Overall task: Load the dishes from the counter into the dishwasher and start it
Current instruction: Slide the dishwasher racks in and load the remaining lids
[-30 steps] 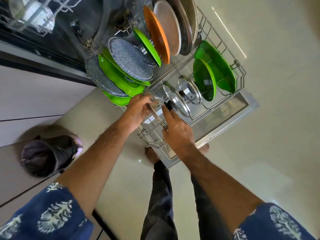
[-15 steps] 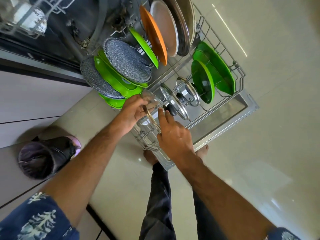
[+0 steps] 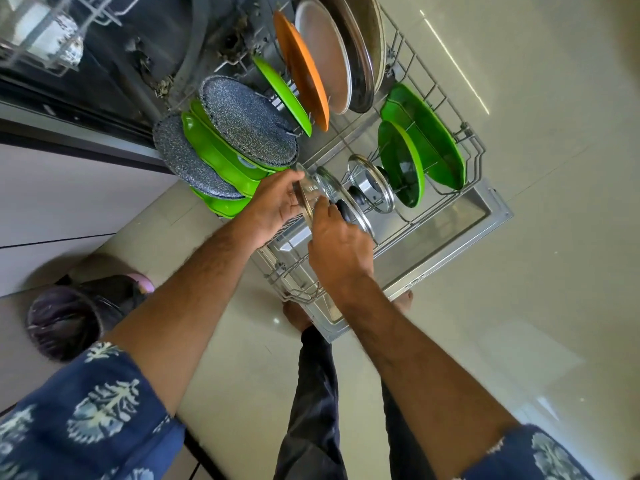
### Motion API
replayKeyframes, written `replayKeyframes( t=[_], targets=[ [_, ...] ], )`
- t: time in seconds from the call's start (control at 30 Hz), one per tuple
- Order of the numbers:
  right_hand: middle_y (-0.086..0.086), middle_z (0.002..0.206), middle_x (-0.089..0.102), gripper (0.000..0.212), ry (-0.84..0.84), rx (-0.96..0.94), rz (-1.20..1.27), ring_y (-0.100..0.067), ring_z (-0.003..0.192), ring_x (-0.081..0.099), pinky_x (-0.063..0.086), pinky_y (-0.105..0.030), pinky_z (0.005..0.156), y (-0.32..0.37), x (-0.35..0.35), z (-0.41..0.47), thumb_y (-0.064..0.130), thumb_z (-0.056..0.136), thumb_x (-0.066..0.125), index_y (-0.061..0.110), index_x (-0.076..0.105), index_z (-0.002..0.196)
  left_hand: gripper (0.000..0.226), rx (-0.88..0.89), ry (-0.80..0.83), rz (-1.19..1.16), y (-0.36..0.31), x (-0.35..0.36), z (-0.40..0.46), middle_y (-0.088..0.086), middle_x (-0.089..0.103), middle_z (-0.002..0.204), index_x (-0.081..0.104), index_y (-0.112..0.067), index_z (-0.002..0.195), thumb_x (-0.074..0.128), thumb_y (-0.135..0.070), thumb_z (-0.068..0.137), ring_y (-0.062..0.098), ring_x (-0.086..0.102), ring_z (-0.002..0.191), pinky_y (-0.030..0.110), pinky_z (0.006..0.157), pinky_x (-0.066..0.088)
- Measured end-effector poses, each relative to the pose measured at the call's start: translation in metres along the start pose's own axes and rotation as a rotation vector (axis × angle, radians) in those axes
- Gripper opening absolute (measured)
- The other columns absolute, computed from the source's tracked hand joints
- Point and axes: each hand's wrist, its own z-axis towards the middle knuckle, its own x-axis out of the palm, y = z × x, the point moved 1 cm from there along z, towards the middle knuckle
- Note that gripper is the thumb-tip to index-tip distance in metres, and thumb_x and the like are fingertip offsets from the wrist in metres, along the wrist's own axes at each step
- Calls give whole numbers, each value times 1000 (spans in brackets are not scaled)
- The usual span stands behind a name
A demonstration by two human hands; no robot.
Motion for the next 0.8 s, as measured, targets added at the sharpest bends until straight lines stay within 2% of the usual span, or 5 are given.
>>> replayKeyframes(
  t=[0.13,0.3,0.5,0.7,0.8],
  targets=[
    [-10,106,70,43,56,34,-39,-23,82,72,45,-29,50,14,-16,23,12,91,64,1,48,130,18,-43,-82,-7,-9,4,6,5,69,89,58,-12,96,48,-26,103,19,70,83,25,57,56],
    [-7,110,68,47,59,-24,-130,-21,88,71,40,-28,52,26,-32,31,15,91,68,1,49,131,24,-88,-52,-46,-14,-6,6,14,62,114,57,-12,107,50,-34,101,24,63,100,27,66,56],
    [-2,113,69,38,20,-101,-124,-18,96,70,41,-29,57,29,-47,34,10,90,67,9,55,127,23,-43,-62,-87,-16,-18,-2,0,66,82,61,-14,94,49,-33,100,11,66,67,22,52,52],
    [-18,123,60,68,40,-135,-219,-29,100,66,45,-33,61,29,-35,24,9,86,71,-5,35,142,24,-5,-77,-191,-12,-14,-8,10,69,103,63,-13,92,43,-22,100,20,67,93,24,72,55],
    [-23,125,59,68,48,-106,-162,-33,100,67,54,-36,67,28,-32,21,6,86,69,-8,33,143,20,-1,-96,-191,-13,-14,-5,14,66,111,56,-9,112,47,-22,101,24,64,104,26,78,53]
  ],
)
